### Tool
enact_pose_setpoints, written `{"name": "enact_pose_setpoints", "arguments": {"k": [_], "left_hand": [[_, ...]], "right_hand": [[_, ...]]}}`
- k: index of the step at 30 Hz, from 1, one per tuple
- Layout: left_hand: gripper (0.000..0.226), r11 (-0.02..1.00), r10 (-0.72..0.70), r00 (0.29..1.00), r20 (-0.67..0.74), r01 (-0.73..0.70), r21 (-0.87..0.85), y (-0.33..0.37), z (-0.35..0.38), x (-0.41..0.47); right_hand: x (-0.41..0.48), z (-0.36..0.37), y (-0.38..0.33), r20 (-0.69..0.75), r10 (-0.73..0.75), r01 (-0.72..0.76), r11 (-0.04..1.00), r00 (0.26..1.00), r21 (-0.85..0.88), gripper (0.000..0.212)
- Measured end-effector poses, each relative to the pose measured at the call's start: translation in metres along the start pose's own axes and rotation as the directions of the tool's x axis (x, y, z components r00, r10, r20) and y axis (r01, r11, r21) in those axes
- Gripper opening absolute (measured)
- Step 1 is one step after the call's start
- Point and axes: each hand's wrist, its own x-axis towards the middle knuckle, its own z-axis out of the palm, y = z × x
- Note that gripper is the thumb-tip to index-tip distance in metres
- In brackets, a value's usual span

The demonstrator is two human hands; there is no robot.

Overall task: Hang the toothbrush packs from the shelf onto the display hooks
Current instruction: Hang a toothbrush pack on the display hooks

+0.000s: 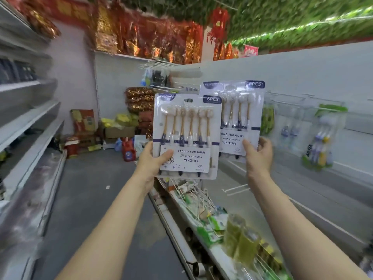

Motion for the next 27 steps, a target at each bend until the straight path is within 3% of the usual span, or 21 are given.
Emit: {"name": "enact_pose_setpoints", "arguments": {"k": [6, 10, 23, 27], "left_hand": [[0.041, 0.999, -0.038, 0.998, 0.058, 0.038, 0.015, -0.01, -0.093, 0.125], [0.055, 0.999, -0.042, 0.995, 0.089, 0.042, -0.002, -0.022, -0.136, 0.206], [0.056, 0.999, -0.045, 0.974, 0.223, 0.048, -0.009, -0.107, -0.197, 0.456], [0.077, 0.999, -0.041, 0.965, 0.258, 0.039, 0.014, -0.118, -0.213, 0.549]], "right_hand": [[0.024, 0.134, 0.047, -0.064, 0.003, -0.005, 1.0, 0.998, -0.026, 0.041], [0.046, 0.197, 0.078, -0.073, 0.0, -0.005, 0.998, 0.997, -0.068, 0.037], [0.182, 0.377, 0.209, -0.128, -0.016, 0.009, 0.998, 0.992, -0.055, 0.039], [0.242, 0.435, 0.247, -0.131, -0.011, 0.004, 0.999, 0.991, -0.052, 0.038]]}}
